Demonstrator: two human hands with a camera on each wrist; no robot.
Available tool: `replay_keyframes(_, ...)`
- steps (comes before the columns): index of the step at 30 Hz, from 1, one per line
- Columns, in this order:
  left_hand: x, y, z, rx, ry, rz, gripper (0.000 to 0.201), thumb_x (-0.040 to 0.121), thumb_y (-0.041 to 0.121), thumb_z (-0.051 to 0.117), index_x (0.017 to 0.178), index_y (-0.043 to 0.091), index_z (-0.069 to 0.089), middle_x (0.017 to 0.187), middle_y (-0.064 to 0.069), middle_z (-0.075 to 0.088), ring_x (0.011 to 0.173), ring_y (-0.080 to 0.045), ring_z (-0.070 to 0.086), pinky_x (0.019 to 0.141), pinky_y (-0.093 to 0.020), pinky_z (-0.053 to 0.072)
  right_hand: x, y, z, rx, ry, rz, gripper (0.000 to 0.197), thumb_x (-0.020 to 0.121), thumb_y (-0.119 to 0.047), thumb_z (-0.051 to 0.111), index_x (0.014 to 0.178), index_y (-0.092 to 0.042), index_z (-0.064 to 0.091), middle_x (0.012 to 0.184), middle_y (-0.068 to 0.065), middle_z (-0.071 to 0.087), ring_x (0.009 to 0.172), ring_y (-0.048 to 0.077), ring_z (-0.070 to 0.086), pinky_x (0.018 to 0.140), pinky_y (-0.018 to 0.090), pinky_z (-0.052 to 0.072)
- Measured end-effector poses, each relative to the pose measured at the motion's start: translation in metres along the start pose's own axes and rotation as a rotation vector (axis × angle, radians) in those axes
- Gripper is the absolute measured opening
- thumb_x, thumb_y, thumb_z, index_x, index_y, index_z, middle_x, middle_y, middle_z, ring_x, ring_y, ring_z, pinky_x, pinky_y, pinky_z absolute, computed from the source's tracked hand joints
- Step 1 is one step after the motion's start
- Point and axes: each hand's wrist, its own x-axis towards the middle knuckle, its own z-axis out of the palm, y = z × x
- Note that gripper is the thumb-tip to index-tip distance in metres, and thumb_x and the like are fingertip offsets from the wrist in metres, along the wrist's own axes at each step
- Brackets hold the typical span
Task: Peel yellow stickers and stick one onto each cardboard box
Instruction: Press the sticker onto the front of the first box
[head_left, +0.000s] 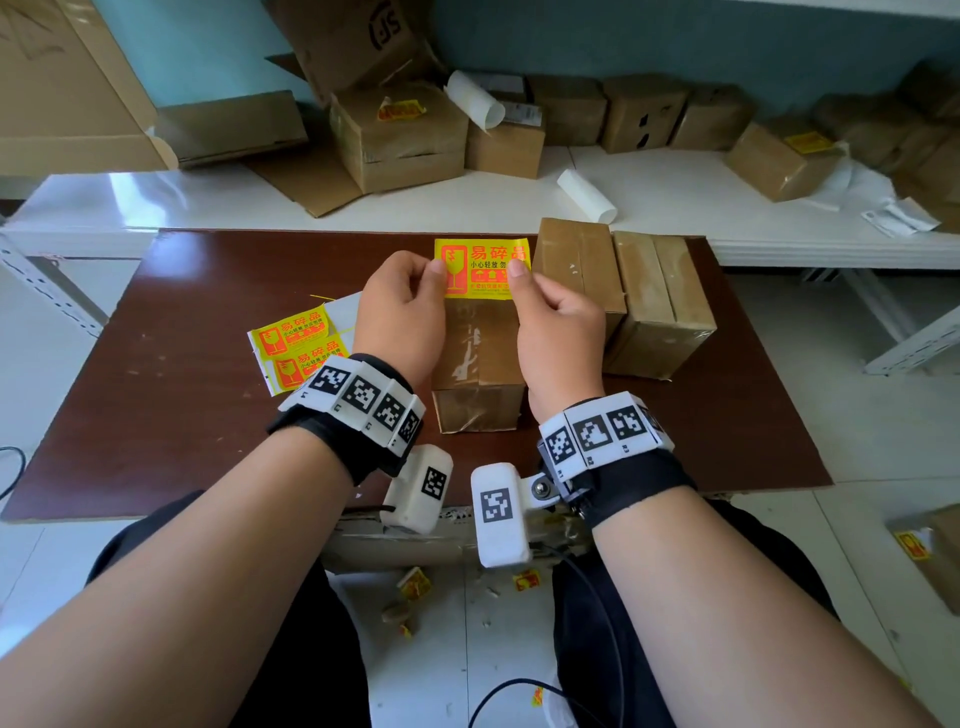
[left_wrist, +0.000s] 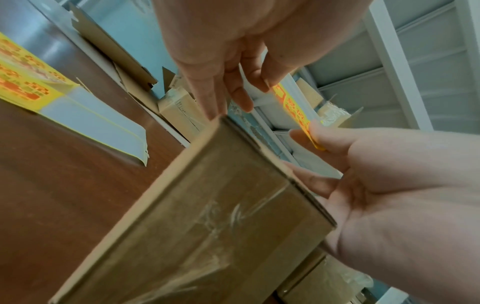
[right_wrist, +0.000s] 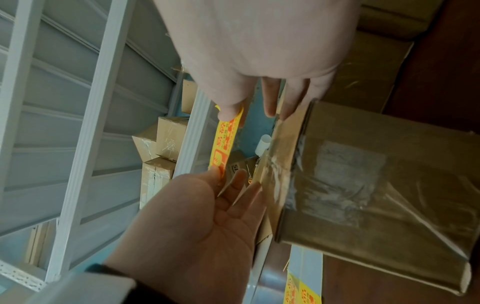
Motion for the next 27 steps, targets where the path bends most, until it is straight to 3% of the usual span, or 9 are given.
replay_keyframes(2, -0.001, 0.0, 0.001, 0.001, 0.003, 0.017, 0.028, 0.108, 0.031, 0.054, 0.094, 0.01, 0.064, 0.081, -0.001, 0.061, 0.071, -0.013, 0.052, 0.062, -0.023, 0.041, 0.002, 0.002, 0.0, 0.012, 0.016, -0.012, 0.008, 0.102, -0.034, 0.076, 0.098, -0.029, 0.081, 0.081, -0.024, 0.079, 0.085, -0.007, 0.072, 0.085, 0.021, 0.057)
replay_keyframes(4, 0.0, 0.0, -0.001, -0.014, 0.024, 0.027, 0.026, 0.107, 0.031, 0.057, 0.091, 0.013, 0.064, 0.08, -0.001, 0.062, 0.07, -0.012, 0.052, 0.06, -0.02, 0.041, 0.003, 0.003, 0.0, 0.027, 0.012, -0.02, 0.01, 0.1, -0.03, 0.079, 0.107, -0.025, 0.084, 0.09, -0.017, 0.083, 0.092, -0.002, 0.076, 0.09, 0.025, 0.06)
replay_keyframes(8, 0.006, -0.003, -0.007, -0.066, 0.05, 0.053, 0.019, 0.103, 0.028, 0.065, 0.087, 0.018, 0.067, 0.086, -0.016, 0.072, 0.072, -0.017, 0.058, 0.067, -0.032, 0.048, 0.006, 0.003, -0.001, 0.069, 0.014, -0.011, 0.029, 0.094, -0.028, 0.085, 0.12, -0.016, 0.083, 0.108, -0.007, 0.084, 0.105, 0.004, 0.077, 0.1, 0.032, 0.062)
replay_keyframes(11, 0.006, -0.005, -0.009, -0.103, 0.027, 0.047, 0.01, 0.1, 0.025, 0.072, 0.09, 0.024, 0.07, 0.085, -0.013, 0.073, 0.073, -0.016, 0.063, 0.069, -0.031, 0.053, 0.011, 0.003, -0.003, 0.083, 0.049, 0.013, 0.024, 0.09, -0.032, 0.089, 0.108, -0.016, 0.085, 0.097, -0.007, 0.083, 0.093, 0.005, 0.076, 0.096, 0.033, 0.063)
replay_keyframes(14, 0.005, -0.007, -0.011, -0.153, 0.009, 0.029, 0.01, 0.097, 0.022, 0.076, 0.103, 0.014, 0.076, 0.087, -0.01, 0.076, 0.073, -0.011, 0.066, 0.07, -0.026, 0.056, 0.015, 0.002, -0.005, 0.088, 0.027, 0.043, 0.013, 0.09, -0.035, 0.089, 0.095, -0.023, 0.084, 0.086, -0.012, 0.081, 0.081, 0.0, 0.071, 0.089, 0.03, 0.061)
replay_keyframes(16, 0.005, -0.01, -0.014, -0.148, 0.002, 0.006, 0.011, 0.097, 0.025, 0.076, 0.098, 0.015, 0.077, 0.084, -0.012, 0.076, 0.07, -0.011, 0.063, 0.069, -0.027, 0.055, 0.014, 0.0, -0.004, 0.077, 0.014, 0.059, 0.013, 0.091, -0.037, 0.087, 0.091, -0.025, 0.083, 0.08, -0.017, 0.079, 0.077, -0.004, 0.07, 0.089, 0.029, 0.061)
replay_keyframes(18, 0.004, -0.009, -0.017, -0.119, -0.018, -0.017, 0.013, 0.099, 0.028, 0.074, 0.091, 0.018, 0.075, 0.076, -0.005, 0.072, 0.065, -0.007, 0.059, 0.064, -0.023, 0.052, 0.013, 0.0, -0.003, 0.066, 0.014, 0.072, 0.016, 0.092, -0.038, 0.086, 0.087, -0.023, 0.082, 0.081, -0.014, 0.08, 0.084, 0.0, 0.073, 0.093, 0.034, 0.063)
replay_keyframes(23, 0.004, -0.009, -0.022, -0.1, -0.053, -0.049, 0.024, 0.103, 0.03, 0.067, 0.095, 0.009, 0.075, 0.08, -0.002, 0.069, 0.068, -0.01, 0.059, 0.073, -0.044, 0.06, 0.01, 0.0, 0.003, 0.01, 0.022, 0.086, 0.022, 0.095, -0.039, 0.083, 0.085, -0.02, 0.08, 0.088, -0.005, 0.082, 0.095, 0.015, 0.078, 0.097, 0.046, 0.064)
replay_keyframes(27, 0.006, -0.012, -0.021, -0.102, -0.069, -0.105, 0.035, 0.104, 0.037, 0.063, 0.095, 0.004, 0.072, 0.079, -0.002, 0.065, 0.071, -0.016, 0.059, 0.084, -0.052, 0.06, 0.012, 0.0, 0.004, -0.011, 0.008, 0.104, 0.023, 0.092, -0.039, 0.084, 0.082, -0.019, 0.08, 0.088, 0.0, 0.083, 0.097, 0.023, 0.079, 0.096, 0.053, 0.064)
